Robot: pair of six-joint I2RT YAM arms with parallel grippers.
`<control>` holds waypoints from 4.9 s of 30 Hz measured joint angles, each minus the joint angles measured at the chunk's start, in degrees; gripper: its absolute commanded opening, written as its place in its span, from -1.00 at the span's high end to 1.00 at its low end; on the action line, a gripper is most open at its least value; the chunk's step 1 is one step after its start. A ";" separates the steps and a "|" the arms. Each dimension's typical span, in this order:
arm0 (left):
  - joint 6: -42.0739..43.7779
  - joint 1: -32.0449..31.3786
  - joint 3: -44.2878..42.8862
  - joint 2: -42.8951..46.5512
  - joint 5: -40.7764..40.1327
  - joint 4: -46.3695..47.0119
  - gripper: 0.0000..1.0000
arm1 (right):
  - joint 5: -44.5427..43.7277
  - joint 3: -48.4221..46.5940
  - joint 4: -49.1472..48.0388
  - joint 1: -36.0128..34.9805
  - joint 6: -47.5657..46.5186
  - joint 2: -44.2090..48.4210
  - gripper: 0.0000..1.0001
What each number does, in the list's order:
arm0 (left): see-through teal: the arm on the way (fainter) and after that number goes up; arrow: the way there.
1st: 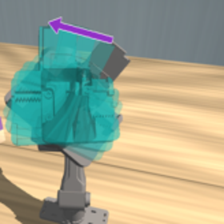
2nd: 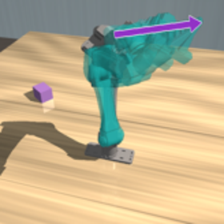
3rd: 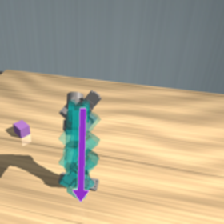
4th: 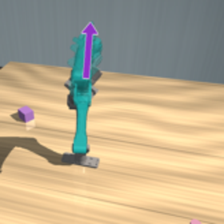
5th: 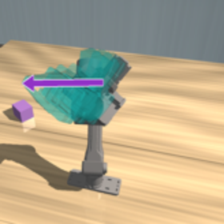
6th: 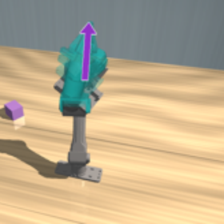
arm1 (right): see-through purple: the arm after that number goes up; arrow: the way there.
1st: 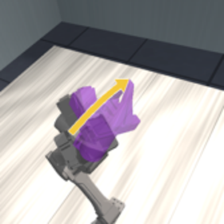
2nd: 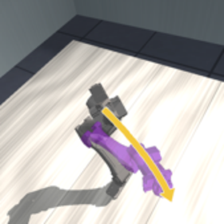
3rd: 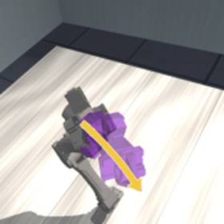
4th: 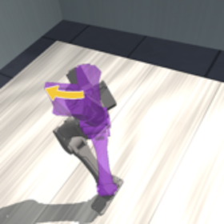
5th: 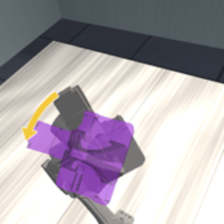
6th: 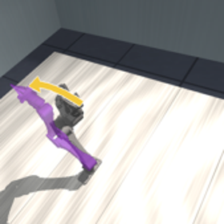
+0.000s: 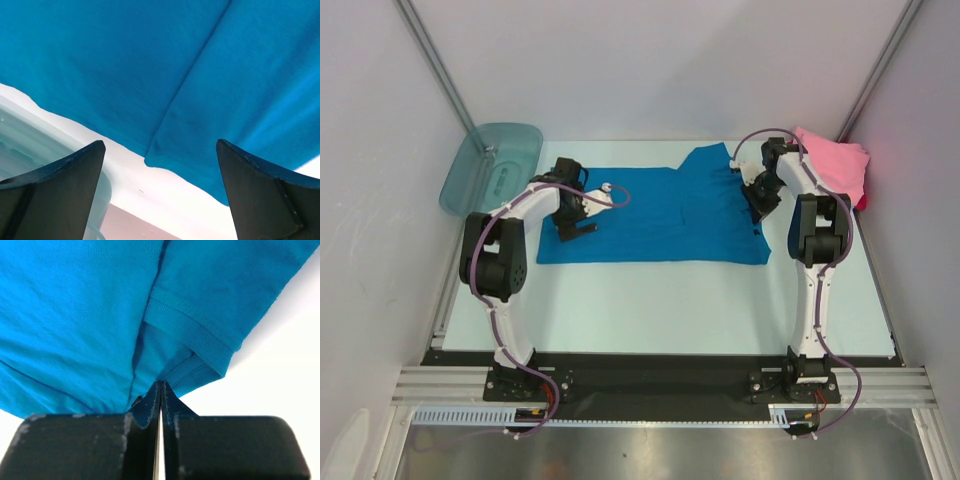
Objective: Fold and stack the t-shirts
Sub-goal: Fold the tshirt
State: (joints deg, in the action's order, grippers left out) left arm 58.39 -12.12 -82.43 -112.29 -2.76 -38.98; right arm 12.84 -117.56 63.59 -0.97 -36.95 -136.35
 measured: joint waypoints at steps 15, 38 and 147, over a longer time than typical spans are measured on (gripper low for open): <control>-5.49 0.13 -0.46 3.91 -3.04 13.51 -1.00 | -1.79 -5.51 -2.19 -3.65 -0.92 4.72 1.00; 4.22 -0.02 10.36 8.92 9.03 -1.95 0.99 | 0.35 1.99 9.27 -9.09 -8.39 7.39 1.00; -16.41 6.51 11.30 20.81 -22.23 32.20 -1.00 | -5.95 27.71 -6.97 -11.72 -10.25 16.72 1.00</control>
State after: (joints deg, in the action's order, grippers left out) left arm 41.98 -5.61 -71.13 -91.48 -24.99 -6.79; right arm 6.90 -89.84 56.62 -12.69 -47.20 -119.63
